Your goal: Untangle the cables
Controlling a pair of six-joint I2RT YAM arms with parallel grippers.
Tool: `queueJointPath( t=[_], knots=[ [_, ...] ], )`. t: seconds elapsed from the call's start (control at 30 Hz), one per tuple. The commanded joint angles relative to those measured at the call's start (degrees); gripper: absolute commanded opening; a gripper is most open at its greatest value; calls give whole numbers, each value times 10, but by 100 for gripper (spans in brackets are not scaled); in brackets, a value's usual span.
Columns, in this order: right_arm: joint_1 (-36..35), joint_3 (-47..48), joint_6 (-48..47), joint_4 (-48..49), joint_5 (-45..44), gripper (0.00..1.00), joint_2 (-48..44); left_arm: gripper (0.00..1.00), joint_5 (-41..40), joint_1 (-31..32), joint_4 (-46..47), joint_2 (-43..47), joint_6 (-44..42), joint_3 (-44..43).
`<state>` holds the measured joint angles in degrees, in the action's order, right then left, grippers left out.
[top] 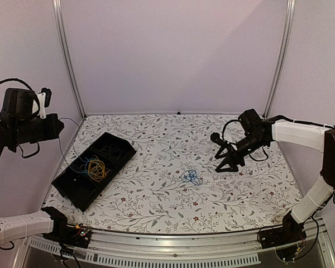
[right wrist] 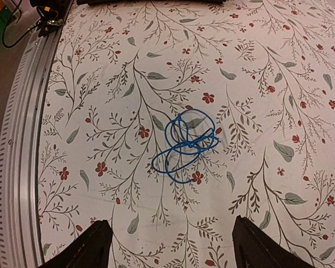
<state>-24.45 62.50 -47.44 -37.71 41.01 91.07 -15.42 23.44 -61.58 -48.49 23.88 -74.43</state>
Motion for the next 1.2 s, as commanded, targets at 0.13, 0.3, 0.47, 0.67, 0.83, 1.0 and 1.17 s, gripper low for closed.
queueJointPath(
  t=[0.13,0.3,0.47,0.67,0.83,1.0,1.17],
  knots=[
    [-10,15,-7,-16,0,78,19,0,112,-7,177,-16,-5,33],
    [-10,13,-6,-17,3,78,19,0,120,-7,196,-44,-3,12],
    [-11,15,-9,-18,-3,78,24,0,85,-8,124,-55,-16,-36],
    [-15,23,-12,-32,-9,77,46,0,37,-9,7,-67,5,-80],
    [-22,23,-12,-32,-13,77,50,0,8,-11,-36,-58,19,-59],
    [-22,22,-12,-32,-17,77,52,0,-44,-15,-76,-51,38,-43],
    [-23,23,-13,-35,-19,77,55,0,-59,-25,-98,-48,60,10]
  ],
)
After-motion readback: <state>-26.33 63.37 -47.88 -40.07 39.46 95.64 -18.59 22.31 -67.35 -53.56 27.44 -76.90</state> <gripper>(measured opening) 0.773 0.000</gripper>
